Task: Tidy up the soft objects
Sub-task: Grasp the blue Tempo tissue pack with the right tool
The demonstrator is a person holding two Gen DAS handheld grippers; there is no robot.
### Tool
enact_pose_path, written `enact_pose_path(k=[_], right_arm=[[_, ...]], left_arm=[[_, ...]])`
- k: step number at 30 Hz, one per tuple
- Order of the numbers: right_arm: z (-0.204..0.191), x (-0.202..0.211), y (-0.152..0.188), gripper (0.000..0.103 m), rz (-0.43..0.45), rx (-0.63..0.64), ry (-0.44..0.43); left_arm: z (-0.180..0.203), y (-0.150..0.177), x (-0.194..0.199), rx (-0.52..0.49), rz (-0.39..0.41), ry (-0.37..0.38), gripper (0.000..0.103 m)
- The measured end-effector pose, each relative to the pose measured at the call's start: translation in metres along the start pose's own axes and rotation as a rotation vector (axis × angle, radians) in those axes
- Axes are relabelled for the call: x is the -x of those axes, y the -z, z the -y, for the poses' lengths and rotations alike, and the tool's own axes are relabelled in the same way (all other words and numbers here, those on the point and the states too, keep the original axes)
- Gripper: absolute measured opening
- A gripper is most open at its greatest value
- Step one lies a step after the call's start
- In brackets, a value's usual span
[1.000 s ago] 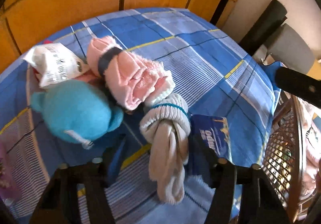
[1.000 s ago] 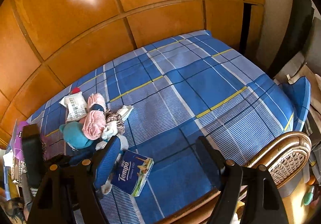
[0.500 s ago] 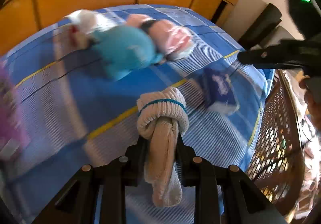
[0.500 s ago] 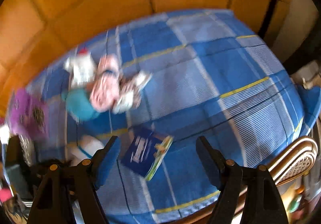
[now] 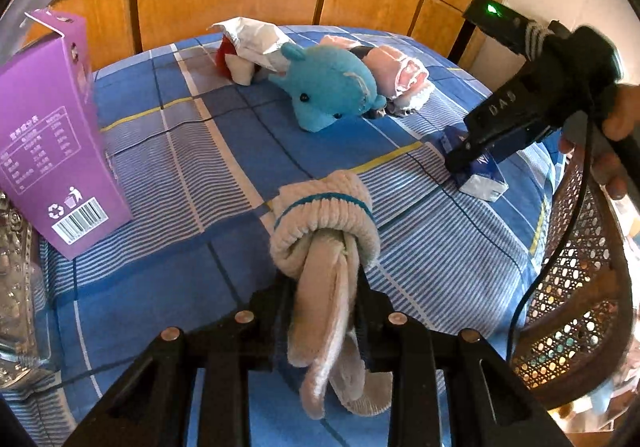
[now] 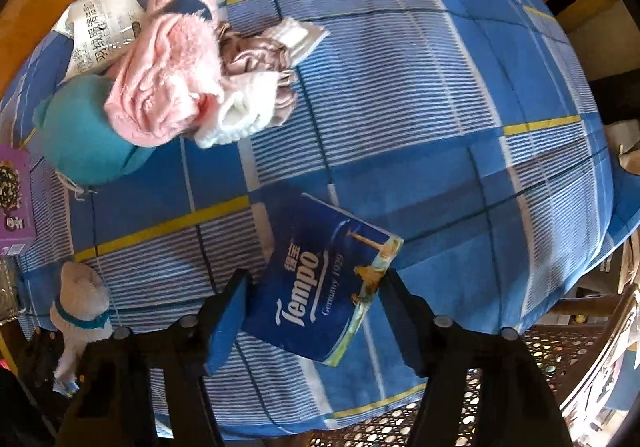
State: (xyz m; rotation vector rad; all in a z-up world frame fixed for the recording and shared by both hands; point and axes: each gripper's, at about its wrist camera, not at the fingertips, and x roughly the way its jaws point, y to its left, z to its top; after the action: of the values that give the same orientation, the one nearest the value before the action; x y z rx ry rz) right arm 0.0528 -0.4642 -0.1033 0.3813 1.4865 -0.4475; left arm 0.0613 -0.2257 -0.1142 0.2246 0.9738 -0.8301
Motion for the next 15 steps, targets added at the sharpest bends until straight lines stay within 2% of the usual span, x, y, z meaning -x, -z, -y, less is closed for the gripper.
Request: enact_pose_path(k=[3, 7, 15], right_arm=[[-0.030, 0.002, 0.003, 0.061, 0.019, 0.087, -0.035], [-0.056, -0.005, 0.011, 0.059, 0.053, 0.120, -0.020], [-0.051, -0.005, 0.016, 0.058, 0.109, 0.075, -0.012]], left_arm=[[-0.001, 0.000, -0.001, -0.008, 0.007, -0.002, 0.030], [0.000, 0.001, -0.001, -0.020, 0.022, -0.003, 0.027], [-0.002, 0.003, 0.006, 0.023, 0.014, -0.013, 0.024]])
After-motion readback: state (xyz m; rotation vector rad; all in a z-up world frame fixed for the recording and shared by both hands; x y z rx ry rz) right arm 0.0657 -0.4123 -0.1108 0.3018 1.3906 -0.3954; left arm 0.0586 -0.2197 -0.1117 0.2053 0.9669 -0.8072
